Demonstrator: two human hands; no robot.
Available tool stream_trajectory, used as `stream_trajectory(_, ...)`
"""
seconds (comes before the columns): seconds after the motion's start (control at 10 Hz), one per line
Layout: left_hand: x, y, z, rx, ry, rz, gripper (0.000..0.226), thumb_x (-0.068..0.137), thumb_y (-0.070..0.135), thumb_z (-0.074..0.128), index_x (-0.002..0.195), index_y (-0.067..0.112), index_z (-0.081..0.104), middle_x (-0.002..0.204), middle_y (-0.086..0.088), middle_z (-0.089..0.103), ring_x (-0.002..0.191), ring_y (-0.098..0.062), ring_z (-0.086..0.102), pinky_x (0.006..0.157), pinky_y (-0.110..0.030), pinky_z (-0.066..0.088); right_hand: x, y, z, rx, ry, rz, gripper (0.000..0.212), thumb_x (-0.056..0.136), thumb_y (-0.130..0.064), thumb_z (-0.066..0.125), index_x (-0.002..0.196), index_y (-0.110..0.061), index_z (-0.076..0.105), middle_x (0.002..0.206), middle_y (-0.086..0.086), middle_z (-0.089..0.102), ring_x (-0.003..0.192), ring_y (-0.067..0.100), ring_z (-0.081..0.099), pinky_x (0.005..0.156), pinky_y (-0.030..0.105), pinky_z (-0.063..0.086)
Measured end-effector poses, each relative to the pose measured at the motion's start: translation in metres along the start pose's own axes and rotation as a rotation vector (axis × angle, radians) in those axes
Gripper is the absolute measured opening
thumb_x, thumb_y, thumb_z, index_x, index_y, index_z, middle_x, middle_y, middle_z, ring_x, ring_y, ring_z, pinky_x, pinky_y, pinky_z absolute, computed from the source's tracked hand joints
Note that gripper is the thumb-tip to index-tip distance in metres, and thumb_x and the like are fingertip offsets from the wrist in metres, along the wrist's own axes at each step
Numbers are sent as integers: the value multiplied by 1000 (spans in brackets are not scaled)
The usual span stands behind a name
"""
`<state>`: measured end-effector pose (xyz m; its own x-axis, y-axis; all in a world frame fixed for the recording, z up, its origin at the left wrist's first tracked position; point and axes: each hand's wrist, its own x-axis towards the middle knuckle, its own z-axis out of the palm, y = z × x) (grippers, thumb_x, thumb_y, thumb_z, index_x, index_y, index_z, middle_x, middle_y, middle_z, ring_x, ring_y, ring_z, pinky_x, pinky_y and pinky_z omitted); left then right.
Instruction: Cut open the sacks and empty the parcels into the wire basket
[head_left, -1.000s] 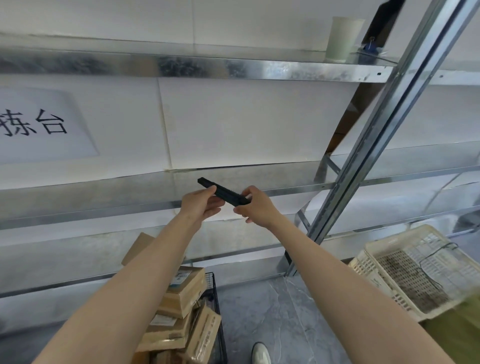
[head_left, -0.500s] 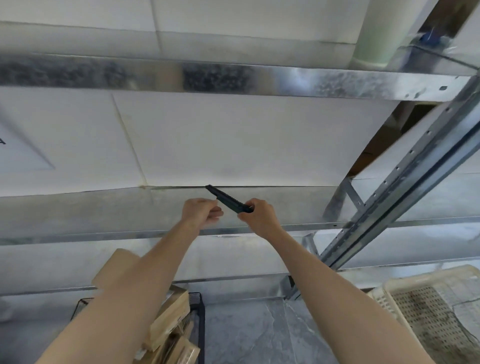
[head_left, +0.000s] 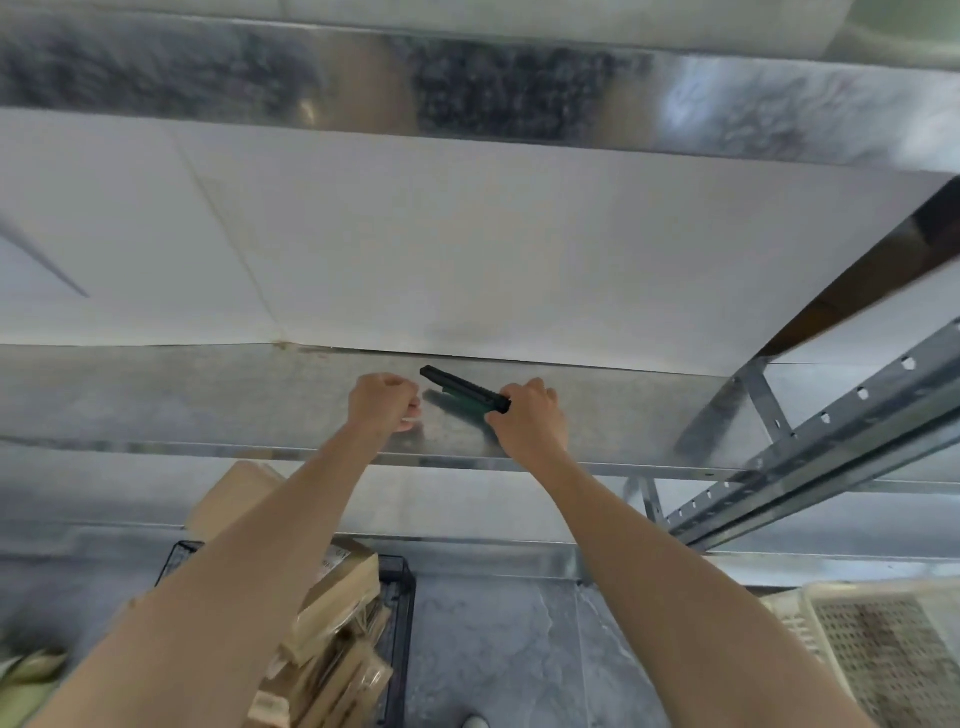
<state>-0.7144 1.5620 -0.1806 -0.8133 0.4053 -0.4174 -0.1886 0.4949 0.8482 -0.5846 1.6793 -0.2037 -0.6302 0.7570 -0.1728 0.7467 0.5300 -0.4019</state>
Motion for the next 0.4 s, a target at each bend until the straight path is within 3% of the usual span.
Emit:
stream_trajectory(0.2, 3, -3, -12, 60, 36, 48, 10, 89, 11, 56, 85, 8, 65, 70, -4, 64, 62, -13, 61, 55, -22, 53, 2, 6, 11, 31, -16, 50, 26, 88, -21, 53, 112, -14, 60, 117, 8, 49, 106, 27, 45, 83, 38, 45)
stream_trajectory(0.4, -4, -3, -31, 111, 52, 96, 14, 89, 13, 54, 83, 8, 66, 82, -10, 67, 69, -17, 64, 70, -30, 55, -1, 6, 5, 172, -37, 83, 46, 88, -23, 56, 134, -19, 48, 130, 7, 47, 122, 27, 41, 93, 39, 44)
